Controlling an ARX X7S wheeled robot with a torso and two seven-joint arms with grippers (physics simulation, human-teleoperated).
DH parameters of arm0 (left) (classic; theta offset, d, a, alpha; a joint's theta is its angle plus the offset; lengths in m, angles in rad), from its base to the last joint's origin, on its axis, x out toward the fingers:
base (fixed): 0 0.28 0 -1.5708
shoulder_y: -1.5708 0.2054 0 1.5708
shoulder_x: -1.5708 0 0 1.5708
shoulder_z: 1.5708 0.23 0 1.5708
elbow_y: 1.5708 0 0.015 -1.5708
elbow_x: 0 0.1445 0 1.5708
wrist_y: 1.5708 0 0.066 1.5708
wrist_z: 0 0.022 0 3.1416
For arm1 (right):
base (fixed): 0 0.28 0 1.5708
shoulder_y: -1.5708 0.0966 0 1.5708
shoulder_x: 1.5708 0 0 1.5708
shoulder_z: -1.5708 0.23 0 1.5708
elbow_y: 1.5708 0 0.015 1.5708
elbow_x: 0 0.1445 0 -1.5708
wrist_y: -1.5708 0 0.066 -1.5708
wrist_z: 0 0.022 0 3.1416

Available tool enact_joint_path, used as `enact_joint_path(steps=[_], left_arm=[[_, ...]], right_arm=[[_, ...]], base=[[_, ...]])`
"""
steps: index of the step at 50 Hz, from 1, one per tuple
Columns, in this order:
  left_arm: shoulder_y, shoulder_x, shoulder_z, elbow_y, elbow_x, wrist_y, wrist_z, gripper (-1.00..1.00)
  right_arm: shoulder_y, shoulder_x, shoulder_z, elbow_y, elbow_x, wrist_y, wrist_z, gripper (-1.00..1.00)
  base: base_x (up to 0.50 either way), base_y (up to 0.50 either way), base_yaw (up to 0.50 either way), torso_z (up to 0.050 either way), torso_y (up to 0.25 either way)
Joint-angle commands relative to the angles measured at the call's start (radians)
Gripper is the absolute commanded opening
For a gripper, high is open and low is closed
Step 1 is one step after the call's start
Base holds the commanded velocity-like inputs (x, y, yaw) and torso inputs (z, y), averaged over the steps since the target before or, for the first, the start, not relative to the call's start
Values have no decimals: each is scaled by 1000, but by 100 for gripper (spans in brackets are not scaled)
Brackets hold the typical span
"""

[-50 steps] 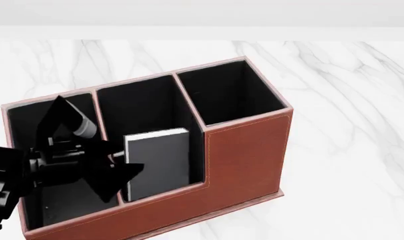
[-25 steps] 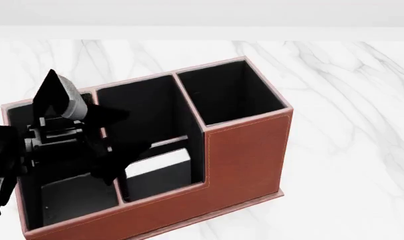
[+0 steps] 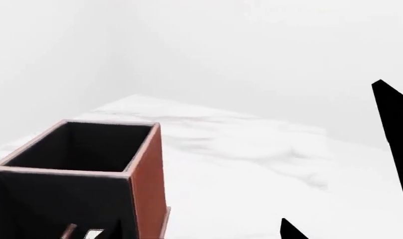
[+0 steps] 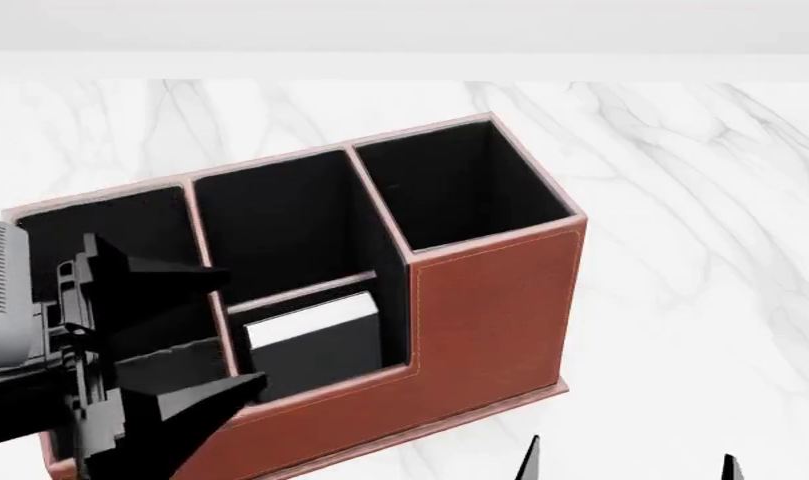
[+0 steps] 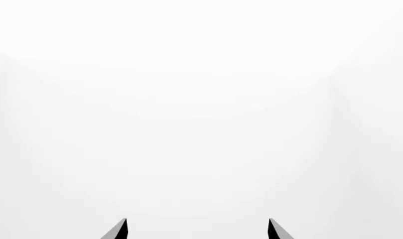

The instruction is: Pick up the book and place it in the back compartment of the caddy.

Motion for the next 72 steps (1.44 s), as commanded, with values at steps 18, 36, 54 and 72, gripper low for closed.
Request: enact_joint_path(steps=[18, 36, 54, 72], left_arm=[[108, 5, -99, 406, -109, -180, -36, 100], [74, 6, -159, 521, -160, -236, -63, 100], [-9, 11, -242, 726, -262, -414, -89, 100], [103, -66, -297, 803, -445, -271, -208, 100]], right_arm=[[62, 30, 76, -349, -15, 322, -40, 100], [33, 56, 102, -493, -38, 359, -47, 100], [-58, 87, 152, -639, -86, 330, -36, 100], [-173, 112, 189, -611, -144, 139, 20, 100]], base=[[0, 0, 0, 0, 0], [0, 0, 0, 0, 0], [0, 0, 0, 0, 0], [0, 0, 0, 0, 0]])
